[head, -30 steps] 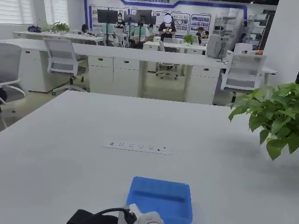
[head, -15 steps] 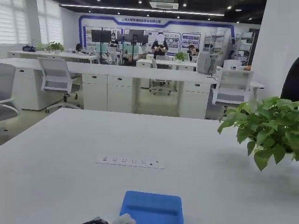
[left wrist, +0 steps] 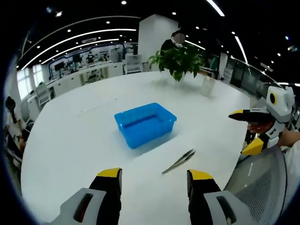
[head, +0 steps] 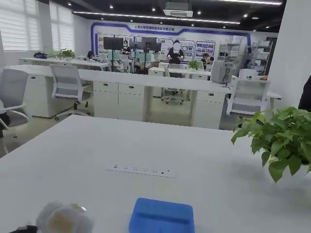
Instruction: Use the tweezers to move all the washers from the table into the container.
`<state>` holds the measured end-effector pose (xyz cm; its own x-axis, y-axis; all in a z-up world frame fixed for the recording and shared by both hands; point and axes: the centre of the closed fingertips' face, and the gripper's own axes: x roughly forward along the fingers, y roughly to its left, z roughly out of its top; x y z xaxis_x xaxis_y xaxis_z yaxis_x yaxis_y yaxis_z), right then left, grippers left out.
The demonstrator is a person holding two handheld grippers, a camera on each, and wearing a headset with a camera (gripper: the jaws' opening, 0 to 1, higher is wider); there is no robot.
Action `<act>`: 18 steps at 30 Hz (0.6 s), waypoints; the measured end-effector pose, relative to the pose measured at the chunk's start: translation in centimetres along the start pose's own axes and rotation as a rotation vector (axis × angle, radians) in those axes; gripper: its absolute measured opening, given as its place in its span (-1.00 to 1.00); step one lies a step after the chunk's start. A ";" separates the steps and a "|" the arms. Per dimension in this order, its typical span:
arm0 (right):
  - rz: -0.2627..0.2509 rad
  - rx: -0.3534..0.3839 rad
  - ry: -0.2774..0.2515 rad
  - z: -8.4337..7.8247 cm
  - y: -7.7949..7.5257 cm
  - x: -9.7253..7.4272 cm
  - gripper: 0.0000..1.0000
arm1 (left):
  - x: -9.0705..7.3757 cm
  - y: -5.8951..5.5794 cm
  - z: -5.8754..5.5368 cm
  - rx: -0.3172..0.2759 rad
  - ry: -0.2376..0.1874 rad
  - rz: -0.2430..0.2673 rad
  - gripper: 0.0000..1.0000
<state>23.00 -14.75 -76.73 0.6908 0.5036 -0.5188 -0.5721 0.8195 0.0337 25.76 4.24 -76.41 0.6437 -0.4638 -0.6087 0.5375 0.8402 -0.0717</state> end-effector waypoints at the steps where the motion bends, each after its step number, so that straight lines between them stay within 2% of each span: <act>1: 0.002 -0.002 0.001 0.0 0.0 0.0 0.71 | -0.7 0.0 -0.1 -0.005 -0.007 0.005 0.19; 2: 0.003 -0.004 0.003 0.0 0.1 0.0 0.72 | -1.5 0.2 0.0 -0.011 -0.037 0.027 0.25; 5: 0.003 -0.012 -0.004 0.2 0.1 0.0 0.75 | -3.0 -0.1 -0.3 -0.024 -0.067 0.054 0.48; 6: 0.005 -0.010 -0.002 0.2 0.1 -0.1 0.76 | -3.5 -0.1 -0.4 -0.031 -0.086 0.085 0.58; 8: 0.004 -0.007 -0.003 0.3 0.1 -0.1 0.80 | -4.0 -0.4 -0.9 -0.022 -0.092 0.101 0.76; 11: 0.001 -0.007 -0.001 0.3 -0.1 -0.4 0.80 | -4.2 -1.0 -1.3 -0.043 -0.125 0.107 0.95; 14: -0.004 -0.006 -0.004 0.4 -0.4 -0.6 0.84 | -4.2 -1.6 -1.9 -0.031 -0.128 0.111 0.98; 16: -0.002 -0.001 -0.014 0.7 -0.5 -0.8 0.86 | -4.5 -1.2 -2.2 0.019 -0.119 0.153 0.98; 18: -0.009 -0.001 -0.019 0.9 -0.7 -0.9 0.89 | -4.6 -1.2 -2.6 0.031 -0.108 0.164 0.98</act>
<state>23.14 -15.50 -75.56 0.7042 0.5011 -0.5030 -0.5661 0.8239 0.0282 20.71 6.11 -75.59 0.7780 -0.3499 -0.5219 0.4358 0.8988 0.0470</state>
